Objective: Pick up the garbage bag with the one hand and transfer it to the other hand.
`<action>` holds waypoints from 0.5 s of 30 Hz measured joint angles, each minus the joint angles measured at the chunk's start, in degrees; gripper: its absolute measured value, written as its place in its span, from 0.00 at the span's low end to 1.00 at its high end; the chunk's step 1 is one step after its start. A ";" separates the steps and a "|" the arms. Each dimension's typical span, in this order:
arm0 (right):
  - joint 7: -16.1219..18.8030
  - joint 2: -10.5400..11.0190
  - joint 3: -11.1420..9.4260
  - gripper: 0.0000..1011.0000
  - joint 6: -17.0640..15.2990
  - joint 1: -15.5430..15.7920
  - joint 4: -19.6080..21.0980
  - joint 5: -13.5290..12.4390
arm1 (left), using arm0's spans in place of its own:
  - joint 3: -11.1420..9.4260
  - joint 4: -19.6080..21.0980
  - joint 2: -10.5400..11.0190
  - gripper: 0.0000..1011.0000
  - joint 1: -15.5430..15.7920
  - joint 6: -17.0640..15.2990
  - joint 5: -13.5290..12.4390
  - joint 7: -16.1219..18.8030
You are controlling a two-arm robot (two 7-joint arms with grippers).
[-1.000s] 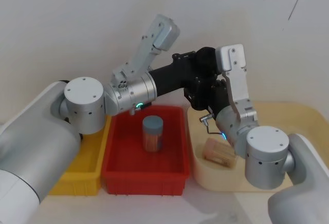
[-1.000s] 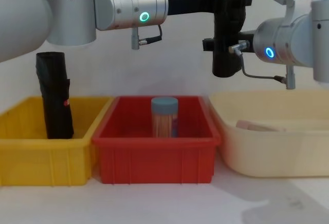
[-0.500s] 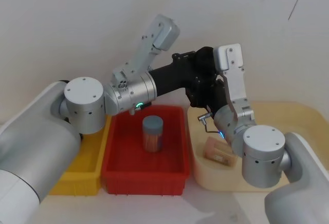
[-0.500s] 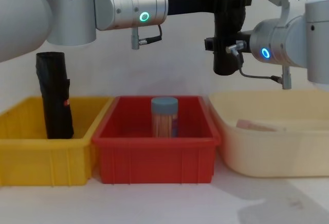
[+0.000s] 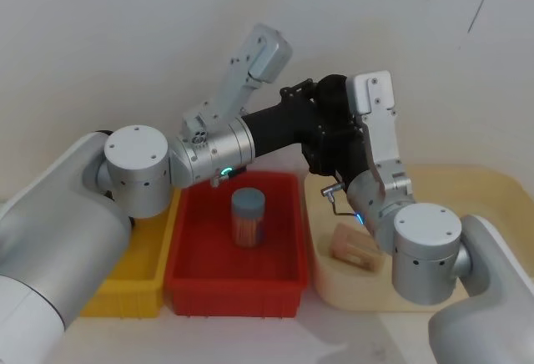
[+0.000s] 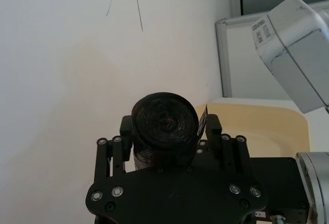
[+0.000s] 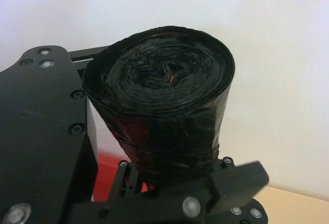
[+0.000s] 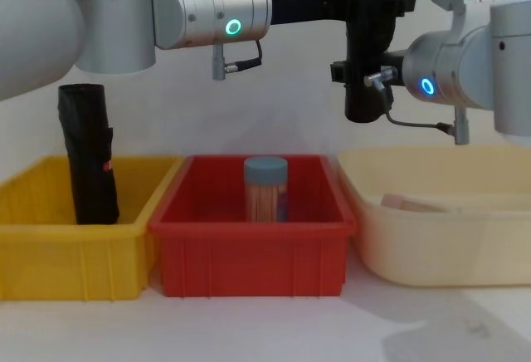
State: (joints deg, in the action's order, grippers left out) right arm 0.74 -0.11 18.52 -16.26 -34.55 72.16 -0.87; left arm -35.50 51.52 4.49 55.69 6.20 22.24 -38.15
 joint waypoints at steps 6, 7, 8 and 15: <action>-0.24 0.30 -0.71 0.53 0.00 0.00 0.00 0.10 | 0.01 0.00 0.00 0.98 0.00 0.00 0.00 0.00; -0.46 0.44 -1.03 0.53 -0.03 -0.02 0.00 0.12 | 0.00 0.00 0.00 0.99 0.00 0.00 0.00 0.00; -0.56 0.52 -1.24 0.53 -0.04 -0.03 0.01 0.13 | 0.01 0.00 0.00 0.99 0.00 0.00 0.00 0.00; -1.89 1.53 -3.78 0.53 -0.13 -0.23 -0.08 0.12 | 0.00 0.00 0.00 0.99 0.00 0.00 -0.02 0.01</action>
State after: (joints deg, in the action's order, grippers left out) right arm -1.15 1.42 14.73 -16.39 -34.78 72.08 -0.75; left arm -35.50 51.52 4.49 55.69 6.20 22.22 -38.13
